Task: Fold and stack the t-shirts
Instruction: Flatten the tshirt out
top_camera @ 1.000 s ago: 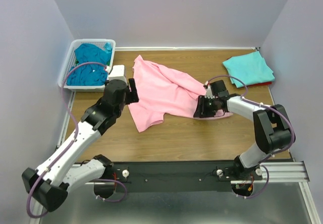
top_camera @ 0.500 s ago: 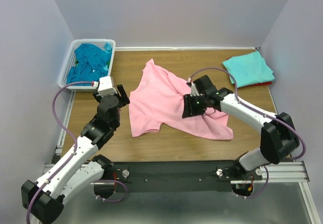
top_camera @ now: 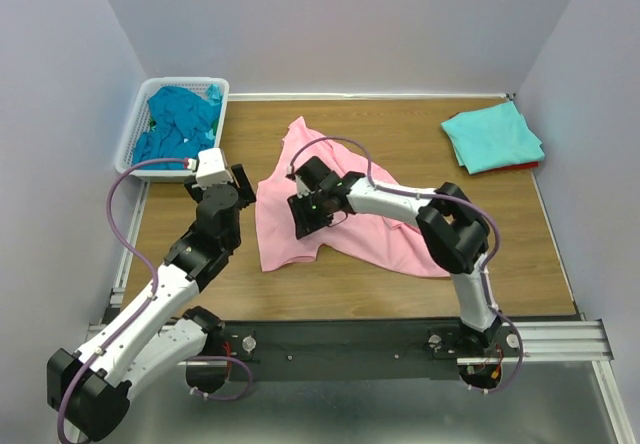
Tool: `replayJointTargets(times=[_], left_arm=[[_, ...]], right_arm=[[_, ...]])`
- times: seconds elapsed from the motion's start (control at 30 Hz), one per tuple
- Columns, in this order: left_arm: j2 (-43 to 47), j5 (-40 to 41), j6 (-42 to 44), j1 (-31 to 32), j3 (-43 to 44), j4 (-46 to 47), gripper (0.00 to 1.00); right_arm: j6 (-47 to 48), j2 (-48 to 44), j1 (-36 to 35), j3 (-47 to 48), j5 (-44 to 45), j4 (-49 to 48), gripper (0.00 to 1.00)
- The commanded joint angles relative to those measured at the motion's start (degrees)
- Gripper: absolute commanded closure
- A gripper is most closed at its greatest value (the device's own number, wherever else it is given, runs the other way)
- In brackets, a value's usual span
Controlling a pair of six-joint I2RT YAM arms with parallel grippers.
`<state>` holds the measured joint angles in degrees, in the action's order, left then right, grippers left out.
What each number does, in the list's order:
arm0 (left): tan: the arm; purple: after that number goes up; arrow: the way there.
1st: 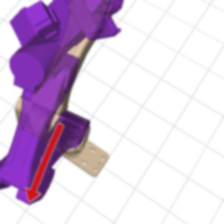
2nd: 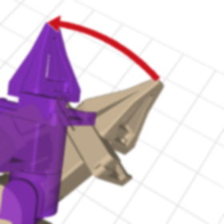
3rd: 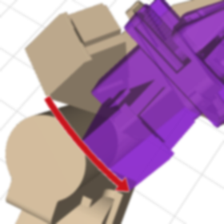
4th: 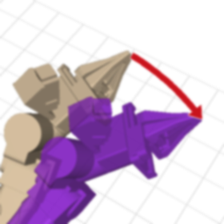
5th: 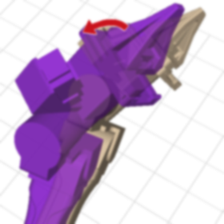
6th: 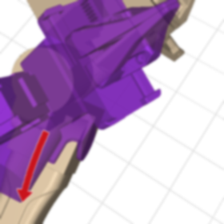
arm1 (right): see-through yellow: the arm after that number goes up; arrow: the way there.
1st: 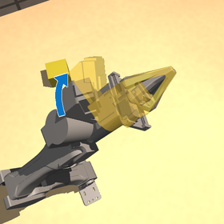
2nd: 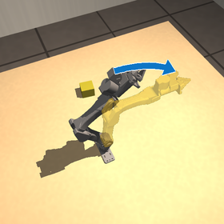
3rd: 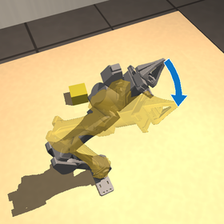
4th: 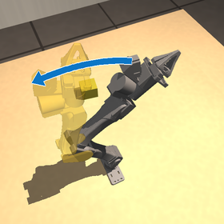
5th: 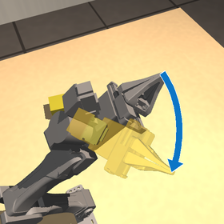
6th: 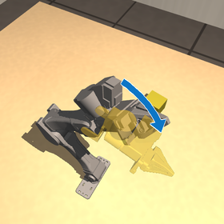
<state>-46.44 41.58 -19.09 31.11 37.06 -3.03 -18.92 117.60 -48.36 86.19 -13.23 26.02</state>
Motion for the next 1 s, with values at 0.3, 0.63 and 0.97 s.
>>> replayJointTargets(times=[0.3, 0.63, 0.97], left_arm=[[-0.9, 1.0, 0.2, -1.1, 1.4, 1.4, 0.26], [-1.3, -2.3, -2.4, -1.2, 1.0, 0.4, 0.26], [-17.5, -22.0, -3.9, -1.2, 4.1, -4.0, 0.22]], right_arm=[[7.6, 8.8, -11.1, 4.9, -11.8, 9.7, 0.52], [8.9, -8.7, -12.0, 1.0, 12.8, 10.9, 0.52], [13.9, -24.0, -6.8, -17.8, 34.2, 11.3, 0.58]])
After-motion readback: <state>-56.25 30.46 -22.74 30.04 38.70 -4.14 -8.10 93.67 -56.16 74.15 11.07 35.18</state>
